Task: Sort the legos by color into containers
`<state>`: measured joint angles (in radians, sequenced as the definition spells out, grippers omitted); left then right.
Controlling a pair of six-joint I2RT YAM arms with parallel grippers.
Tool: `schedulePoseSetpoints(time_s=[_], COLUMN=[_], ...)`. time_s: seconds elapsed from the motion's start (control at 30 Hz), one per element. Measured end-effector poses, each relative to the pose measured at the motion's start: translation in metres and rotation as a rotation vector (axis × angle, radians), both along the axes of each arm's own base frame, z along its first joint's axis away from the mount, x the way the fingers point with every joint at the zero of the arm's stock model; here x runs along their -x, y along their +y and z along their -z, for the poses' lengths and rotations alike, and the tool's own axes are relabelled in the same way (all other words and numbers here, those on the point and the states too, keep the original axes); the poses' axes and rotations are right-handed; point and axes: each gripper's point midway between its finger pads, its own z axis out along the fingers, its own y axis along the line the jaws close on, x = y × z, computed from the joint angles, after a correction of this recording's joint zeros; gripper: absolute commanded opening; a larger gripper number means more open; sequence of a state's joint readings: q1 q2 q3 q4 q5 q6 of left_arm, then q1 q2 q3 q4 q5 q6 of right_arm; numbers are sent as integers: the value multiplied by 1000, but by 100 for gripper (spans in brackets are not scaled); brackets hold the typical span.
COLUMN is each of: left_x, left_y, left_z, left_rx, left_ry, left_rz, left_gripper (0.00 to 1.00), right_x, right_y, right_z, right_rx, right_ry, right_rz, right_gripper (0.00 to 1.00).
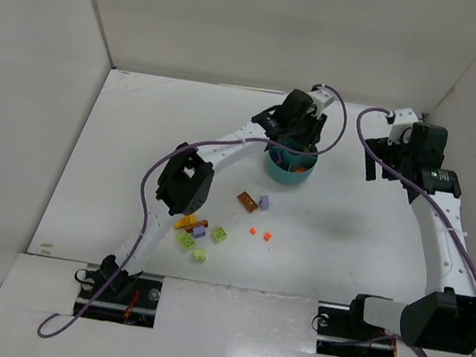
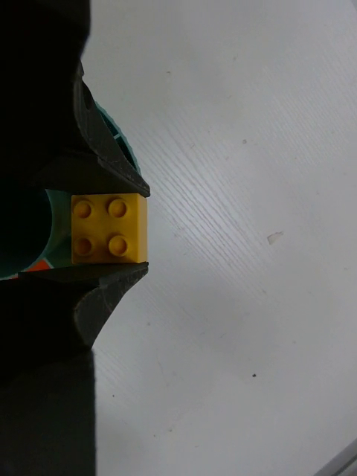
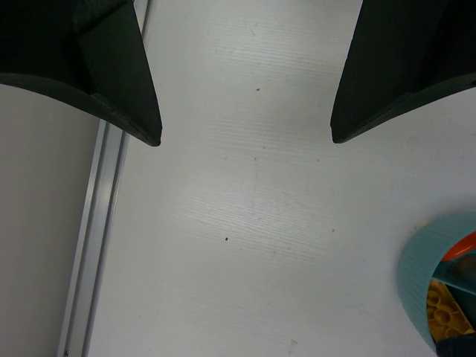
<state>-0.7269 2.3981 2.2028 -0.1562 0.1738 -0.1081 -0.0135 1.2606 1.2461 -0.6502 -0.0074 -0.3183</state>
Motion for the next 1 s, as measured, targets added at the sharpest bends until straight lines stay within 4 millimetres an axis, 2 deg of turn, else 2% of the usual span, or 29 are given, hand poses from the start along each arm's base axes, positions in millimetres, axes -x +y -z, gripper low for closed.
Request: schedulePoseSetpoints(time_s=[0.13, 0.23, 0.27, 0.3, 0.37, 0.53, 0.73, 0.83, 1.0], left_x=[1, 1, 1, 1, 1, 2, 7, 9, 12], left_y=[7, 8, 8, 9, 9, 9, 11, 12, 12], left_z=[16, 19, 19, 19, 19, 20, 17, 11, -3], left_rx=[-48, -64, -66, -68, -72, -75, -77, -72, -55], left_ry=[3, -5, -7, -10, -13, -16, -13, -14, -28], left_rz=[8, 14, 16, 18, 21, 30, 38, 44, 50], left_gripper=[5, 7, 9, 16, 23, 34, 51, 56, 57], right_x=[-1, -1, -1, -1, -1, -2, -2, -2, -2], right_y=[1, 2, 2, 2, 3, 4, 7, 8, 9], right_z=[1, 1, 1, 1, 1, 0, 2, 2, 3], right_rx=[-2, -3, -4, -5, -7, -12, -20, -25, -30], right_ry=[4, 4, 4, 4, 3, -3, 0, 1, 1], right_rz=[-8, -10, -11, -12, -15, -23, -33, -38, -45], right_gripper=[100, 100, 100, 100, 100, 100, 100, 100, 100])
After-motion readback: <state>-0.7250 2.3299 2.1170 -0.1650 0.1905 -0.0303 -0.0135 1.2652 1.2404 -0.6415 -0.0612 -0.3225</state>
